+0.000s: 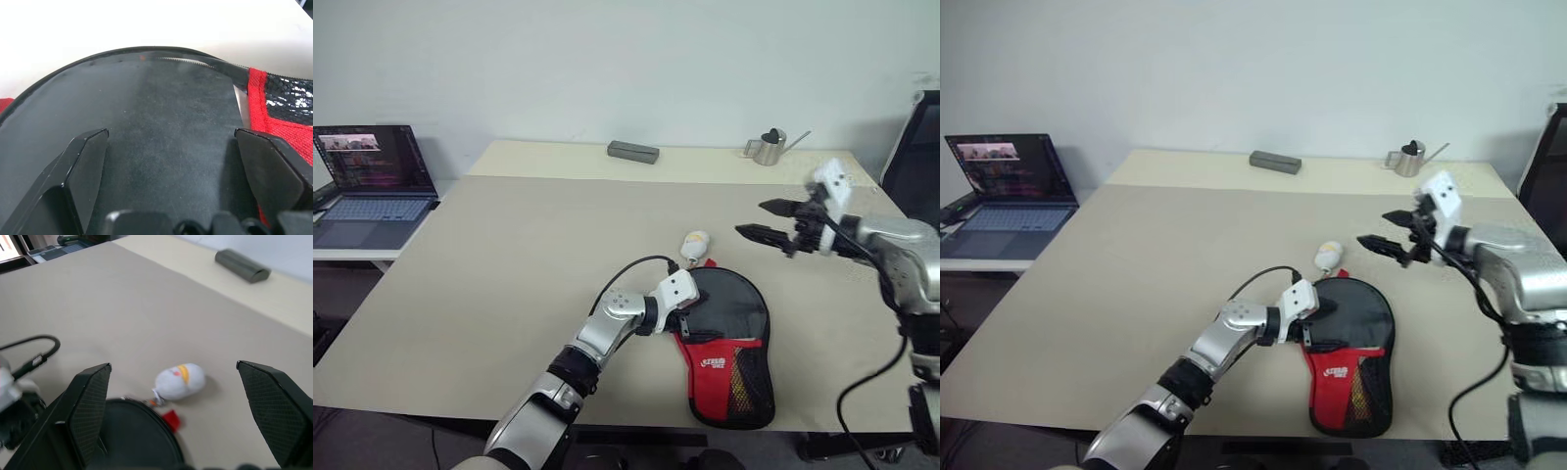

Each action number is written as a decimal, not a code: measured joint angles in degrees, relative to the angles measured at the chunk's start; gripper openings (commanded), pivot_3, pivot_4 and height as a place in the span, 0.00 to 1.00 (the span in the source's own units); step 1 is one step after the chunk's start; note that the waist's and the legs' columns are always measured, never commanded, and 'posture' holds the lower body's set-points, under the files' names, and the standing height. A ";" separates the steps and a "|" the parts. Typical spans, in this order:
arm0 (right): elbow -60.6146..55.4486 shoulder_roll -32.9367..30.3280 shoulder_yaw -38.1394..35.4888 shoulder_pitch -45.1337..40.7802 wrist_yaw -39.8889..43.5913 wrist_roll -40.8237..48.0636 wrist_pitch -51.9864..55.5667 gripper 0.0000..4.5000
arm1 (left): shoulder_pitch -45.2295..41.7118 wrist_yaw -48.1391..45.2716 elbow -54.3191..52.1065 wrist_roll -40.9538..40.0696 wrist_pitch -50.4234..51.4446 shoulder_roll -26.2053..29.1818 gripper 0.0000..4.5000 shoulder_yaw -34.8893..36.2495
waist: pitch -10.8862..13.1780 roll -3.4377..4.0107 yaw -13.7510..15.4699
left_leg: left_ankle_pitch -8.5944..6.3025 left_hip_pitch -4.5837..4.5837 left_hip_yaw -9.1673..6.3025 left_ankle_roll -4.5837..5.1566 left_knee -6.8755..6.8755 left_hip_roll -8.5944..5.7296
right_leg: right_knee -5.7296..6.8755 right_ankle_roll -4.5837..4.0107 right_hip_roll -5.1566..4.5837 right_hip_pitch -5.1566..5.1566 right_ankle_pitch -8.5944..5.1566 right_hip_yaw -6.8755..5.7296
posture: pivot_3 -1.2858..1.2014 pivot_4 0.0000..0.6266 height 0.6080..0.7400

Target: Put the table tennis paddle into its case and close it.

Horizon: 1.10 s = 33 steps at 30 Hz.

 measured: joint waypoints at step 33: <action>60.38 29.14 4.63 -22.46 -20.58 -23.79 -20.16 0.96 | 1.36 1.47 -0.76 0.27 -0.73 -0.26 1.00 0.11 | -0.33 0.16 -0.72 | 0.08 0.07 -0.05 0.12 0.01 -0.21 | 0.15 -0.57 0.13 -0.08 0.31 0.04 | 0.52 0.24 1.00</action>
